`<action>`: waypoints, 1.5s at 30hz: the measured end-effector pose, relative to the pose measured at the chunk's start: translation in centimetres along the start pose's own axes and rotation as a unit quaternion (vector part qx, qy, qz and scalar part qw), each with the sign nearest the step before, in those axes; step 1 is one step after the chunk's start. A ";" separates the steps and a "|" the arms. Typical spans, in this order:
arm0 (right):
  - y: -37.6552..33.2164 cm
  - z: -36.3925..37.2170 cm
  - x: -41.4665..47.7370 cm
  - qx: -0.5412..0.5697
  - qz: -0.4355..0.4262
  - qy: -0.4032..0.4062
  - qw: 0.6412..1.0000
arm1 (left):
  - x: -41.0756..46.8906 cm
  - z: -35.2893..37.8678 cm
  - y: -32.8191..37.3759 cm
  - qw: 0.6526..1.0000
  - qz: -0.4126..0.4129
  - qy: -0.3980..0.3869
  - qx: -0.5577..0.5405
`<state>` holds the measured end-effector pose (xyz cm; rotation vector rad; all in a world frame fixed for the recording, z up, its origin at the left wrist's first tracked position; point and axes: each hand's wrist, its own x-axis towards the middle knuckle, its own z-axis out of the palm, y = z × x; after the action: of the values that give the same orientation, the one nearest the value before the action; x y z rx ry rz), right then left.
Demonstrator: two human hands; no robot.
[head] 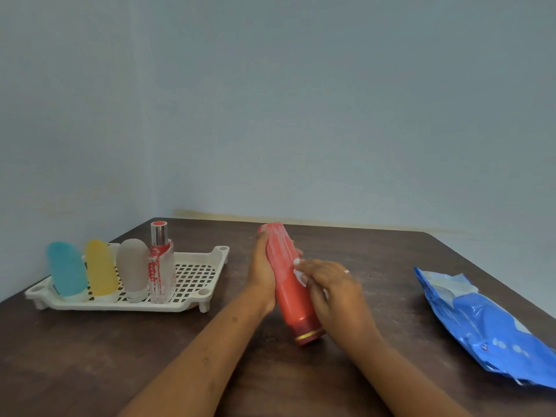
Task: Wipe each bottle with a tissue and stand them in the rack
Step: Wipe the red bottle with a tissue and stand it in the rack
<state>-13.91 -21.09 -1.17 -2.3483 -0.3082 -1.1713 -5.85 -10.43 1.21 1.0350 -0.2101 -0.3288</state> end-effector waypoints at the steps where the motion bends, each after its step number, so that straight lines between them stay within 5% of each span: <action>1: 0.1 -0.1 0.1 0.004 0.028 0.004 1.000 | -0.1 0.2 -0.1 1.000 -0.004 0.005 0.000; 4: 0.0 0.0 0.1 -0.010 0.040 0.008 0.999 | -0.2 0.7 -0.3 1.000 -0.011 0.019 0.003; 11: -1.3 0.0 0.0 -0.055 -0.106 -0.026 0.992 | -0.1 0.6 -0.4 0.999 0.011 0.046 0.000; 18: -0.2 -0.4 0.3 0.001 0.034 0.021 0.999 | -0.6 1.0 -0.4 0.999 0.035 0.021 0.036; 24: -1.3 -0.2 0.0 -0.070 -0.123 0.002 0.990 | -0.8 0.7 0.1 0.999 0.011 -0.031 0.024; 30: -1.8 -0.3 -0.5 -0.151 -0.170 -0.063 0.972 | -0.7 0.5 0.5 0.999 -0.027 -0.024 -0.009; 45: -0.3 -0.6 0.4 -0.034 0.056 -0.015 0.998 | -0.2 0.3 -0.7 0.994 0.076 -0.055 -0.057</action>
<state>-14.18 -21.19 -0.44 -2.4101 -0.1460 -1.1113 -6.29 -10.89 0.79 0.8824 -0.3632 -0.2577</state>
